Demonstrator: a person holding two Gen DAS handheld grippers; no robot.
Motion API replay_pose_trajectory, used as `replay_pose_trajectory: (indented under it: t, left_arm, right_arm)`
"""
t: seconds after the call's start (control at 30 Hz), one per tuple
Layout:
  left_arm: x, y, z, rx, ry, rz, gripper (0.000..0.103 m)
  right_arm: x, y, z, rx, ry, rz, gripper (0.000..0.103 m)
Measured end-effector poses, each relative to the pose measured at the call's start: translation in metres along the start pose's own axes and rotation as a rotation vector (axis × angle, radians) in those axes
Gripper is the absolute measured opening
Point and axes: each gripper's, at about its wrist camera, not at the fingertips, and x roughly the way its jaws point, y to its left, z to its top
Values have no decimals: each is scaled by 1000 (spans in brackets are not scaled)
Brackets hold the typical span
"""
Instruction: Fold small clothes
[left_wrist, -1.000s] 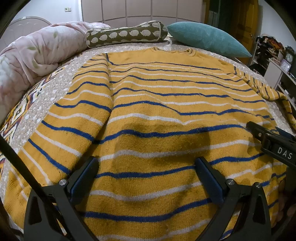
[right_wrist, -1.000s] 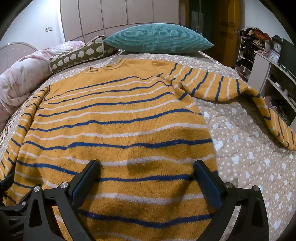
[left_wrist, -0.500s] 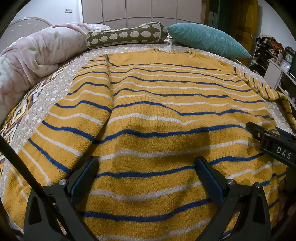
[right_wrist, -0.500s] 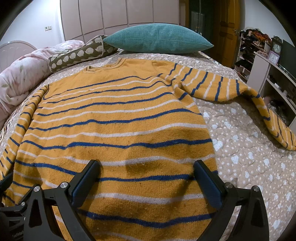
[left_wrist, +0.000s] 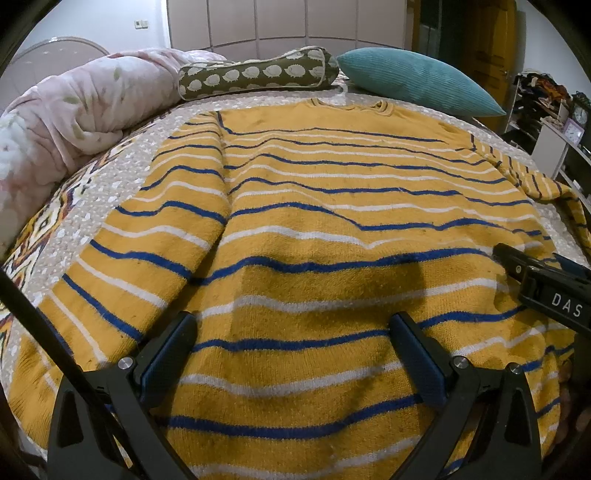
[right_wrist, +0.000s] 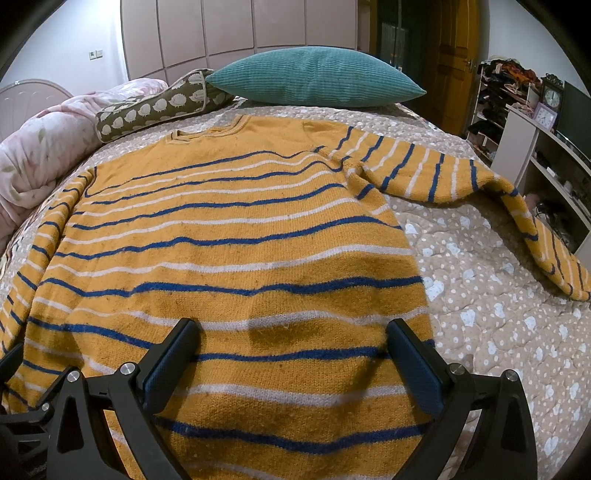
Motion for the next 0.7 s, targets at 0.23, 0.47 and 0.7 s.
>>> replay_pose_trajectory:
  t: [0.23, 0.47, 0.7]
  left_arm:
    - [-47, 24, 7, -2, 20, -111, 67]
    - [-74, 145, 15, -146, -59, 78, 85]
    - [-22, 200, 2, -246, 107, -46, 62]
  right_arm:
    - [1, -1, 1, 0, 1, 4, 103]
    - [0, -1, 1, -2, -1, 1, 103]
    - [0, 1, 0, -12, 1, -18, 103]
